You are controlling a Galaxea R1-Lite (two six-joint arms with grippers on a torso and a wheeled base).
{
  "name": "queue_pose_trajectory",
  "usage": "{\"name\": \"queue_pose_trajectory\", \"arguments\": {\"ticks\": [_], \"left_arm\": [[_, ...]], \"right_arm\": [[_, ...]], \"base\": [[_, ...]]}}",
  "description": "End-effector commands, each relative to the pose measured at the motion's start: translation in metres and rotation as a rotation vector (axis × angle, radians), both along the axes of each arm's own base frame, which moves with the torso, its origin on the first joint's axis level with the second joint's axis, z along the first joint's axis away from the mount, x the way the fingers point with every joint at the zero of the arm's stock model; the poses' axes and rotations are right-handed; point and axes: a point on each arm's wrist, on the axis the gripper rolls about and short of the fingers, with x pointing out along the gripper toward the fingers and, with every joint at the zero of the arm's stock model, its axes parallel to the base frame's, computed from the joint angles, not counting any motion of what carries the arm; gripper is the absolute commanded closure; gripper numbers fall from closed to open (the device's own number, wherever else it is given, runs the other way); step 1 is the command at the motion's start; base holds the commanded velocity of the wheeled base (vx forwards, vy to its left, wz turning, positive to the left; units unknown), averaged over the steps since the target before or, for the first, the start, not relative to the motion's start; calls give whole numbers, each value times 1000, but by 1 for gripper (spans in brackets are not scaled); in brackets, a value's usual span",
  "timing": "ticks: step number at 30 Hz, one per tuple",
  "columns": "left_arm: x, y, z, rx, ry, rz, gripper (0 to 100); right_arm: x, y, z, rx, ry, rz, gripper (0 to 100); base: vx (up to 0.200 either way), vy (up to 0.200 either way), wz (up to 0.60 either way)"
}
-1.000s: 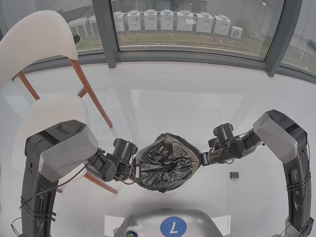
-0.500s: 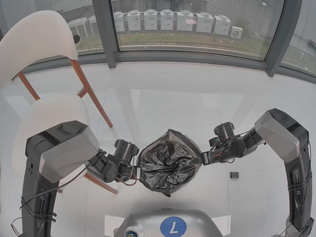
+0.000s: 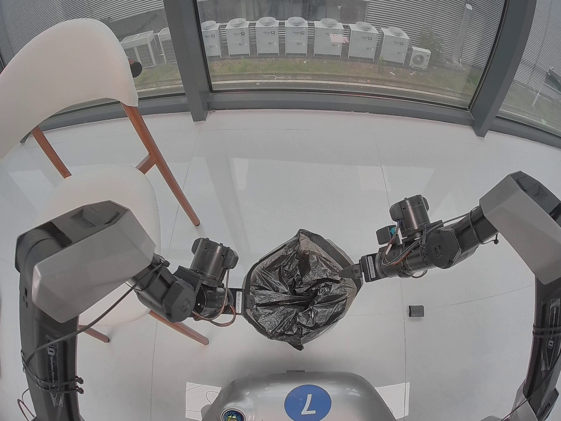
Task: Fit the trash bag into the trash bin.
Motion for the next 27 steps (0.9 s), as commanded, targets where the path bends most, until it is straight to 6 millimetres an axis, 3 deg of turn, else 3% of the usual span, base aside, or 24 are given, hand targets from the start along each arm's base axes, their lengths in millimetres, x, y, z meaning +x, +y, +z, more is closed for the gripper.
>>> {"name": "queue_pose_trajectory", "arguments": {"ticks": [1,4,5,8,15,20,27], "left_arm": [[-8,5,35,-32,-64,5,0],[-14,11,52,-47,-93,12,0],[-15,11,53,-46,-94,11,0],[-22,17,60,-48,-97,18,0],[-25,25,57,-42,-83,34,0],[-25,24,58,-43,-86,32,0],[-24,25,57,-43,-86,34,0]], "right_arm": [[-16,21,33,52,-51,64,0],[-28,50,18,72,9,122,0],[-29,52,15,69,16,126,0],[-25,65,-22,39,71,150,0],[-13,84,-62,20,113,169,0],[-10,94,-75,17,120,184,0],[-30,101,-75,-2,154,219,0]], "base": [[0,0,0],[0,0,0],[0,0,0],[0,0,0],[0,0,0],[0,0,0],[0,0,0]]}}
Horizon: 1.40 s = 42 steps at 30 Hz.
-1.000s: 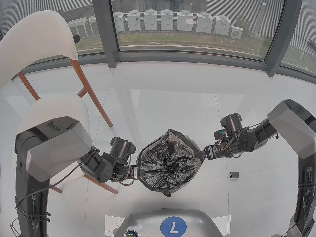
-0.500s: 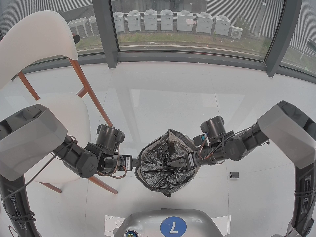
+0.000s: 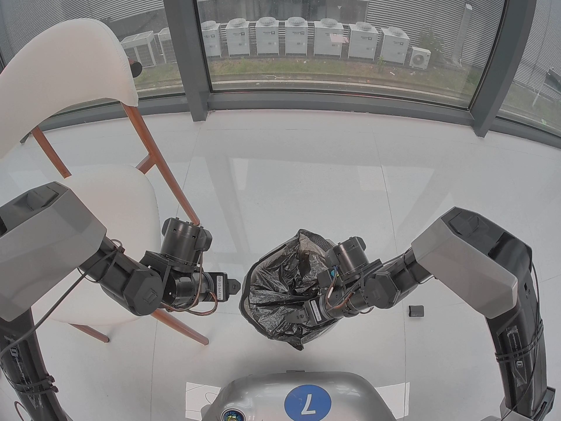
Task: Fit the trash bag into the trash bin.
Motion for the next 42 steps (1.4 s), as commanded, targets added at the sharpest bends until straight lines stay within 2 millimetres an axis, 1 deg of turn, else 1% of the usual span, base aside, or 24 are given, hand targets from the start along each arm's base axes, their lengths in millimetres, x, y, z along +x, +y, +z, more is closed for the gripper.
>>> {"name": "queue_pose_trajectory", "arguments": {"ticks": [1,3,4,8,13,16,25,30,34,37,40,41,42], "left_arm": [[0,0,1,-2,-4,2,0],[1,0,0,-1,-3,2,0],[1,0,1,-2,-4,0,0],[1,-1,0,-2,-4,-2,0],[1,-1,0,-2,-4,-2,0],[0,0,-1,0,0,-2,0],[1,1,-1,0,0,1,0],[1,1,-1,0,0,1,0],[1,1,-1,1,-1,0,0],[1,0,0,0,-3,0,0],[1,0,-1,3,-2,-4,0],[1,0,-1,3,0,-4,0],[0,0,-1,4,1,-5,0]], "right_arm": [[-14,4,-3,-16,25,25,0],[-16,5,0,-18,26,29,0],[-23,6,3,-21,32,39,0],[-38,8,8,-33,46,62,0],[-55,12,7,-51,66,95,0],[-60,14,6,-60,75,106,0],[-66,16,-2,-78,90,117,0],[-68,19,-2,-80,92,119,0],[-78,22,-5,-109,89,128,0],[-81,25,-8,-134,69,125,0],[-83,27,-13,-171,38,106,0],[-83,27,-19,-188,13,91,0],[-82,29,-22,-189,-11,83,0]], "base": [[0,0,0],[0,0,0],[0,0,0],[0,0,0],[0,0,0],[0,0,0],[0,0,0],[0,0,0],[0,0,0],[0,0,0],[0,0,0],[0,0,0],[0,0,0]]}}
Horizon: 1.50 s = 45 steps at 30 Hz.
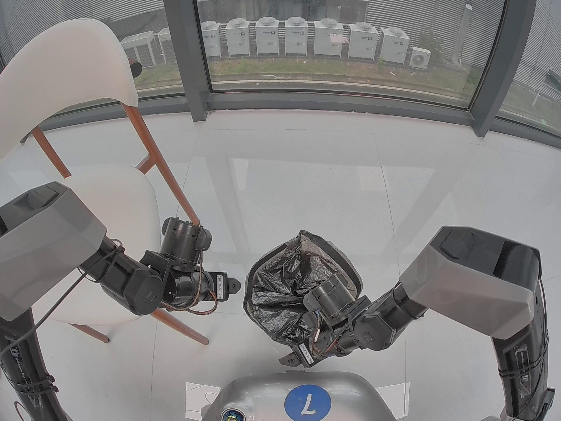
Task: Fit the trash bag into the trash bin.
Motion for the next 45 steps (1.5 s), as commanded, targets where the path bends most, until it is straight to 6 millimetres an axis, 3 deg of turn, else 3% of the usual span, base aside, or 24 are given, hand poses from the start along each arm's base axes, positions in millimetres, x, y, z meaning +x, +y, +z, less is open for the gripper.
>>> {"name": "queue_pose_trajectory", "arguments": {"ticks": [1,4,17,26,32,38,43,45], "left_arm": [[-1,0,-2,3,6,-2,0],[-2,-2,-2,4,7,-9,0],[-11,-26,-2,11,5,-140,0],[-12,-32,1,20,-8,-219,0],[-5,-41,15,-40,-48,-269,0],[-2,-54,28,-138,-69,-380,0],[-1,-57,25,-209,-38,-461,0],[3,-60,14,-208,-25,-461,0]], "right_arm": [[-2,3,-16,-24,-40,-11,0],[0,5,-24,-5,-76,-20,0],[-7,8,-22,-9,-102,-22,0],[-1,9,-2,30,-141,-32,0],[5,5,26,82,-180,-73,0],[14,-12,53,151,-150,-237,0],[26,-35,56,122,-127,-344,0],[29,-41,56,116,-124,-362,0]], "base": [[0,0,0],[0,0,0],[0,0,0],[0,0,0],[0,0,0],[0,0,0],[0,0,0],[0,0,0]]}}
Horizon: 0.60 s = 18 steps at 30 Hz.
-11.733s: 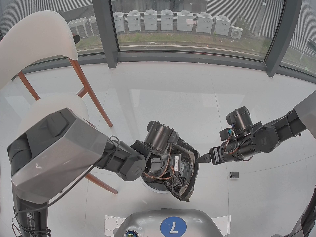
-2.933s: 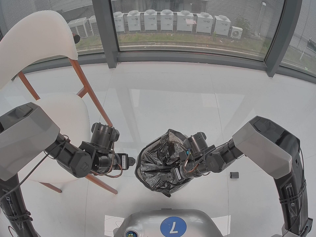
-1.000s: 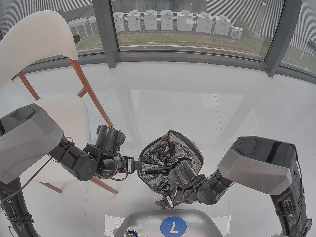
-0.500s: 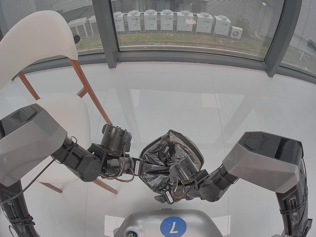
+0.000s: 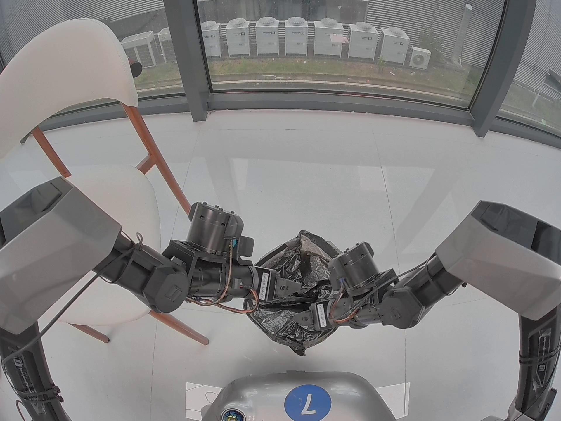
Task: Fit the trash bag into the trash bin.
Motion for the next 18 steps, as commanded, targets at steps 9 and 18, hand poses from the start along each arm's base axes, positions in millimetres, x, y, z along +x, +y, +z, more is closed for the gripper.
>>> {"name": "queue_pose_trajectory", "arguments": {"ticks": [9,18], "left_arm": [[22,-10,-56,-33,-45,-3,0],[20,3,-73,0,6,23,0]], "right_arm": [[11,-26,3,-17,3,-64,0],[16,-38,-15,-78,12,-27,0]], "base": [[0,0,0],[0,0,0]]}}
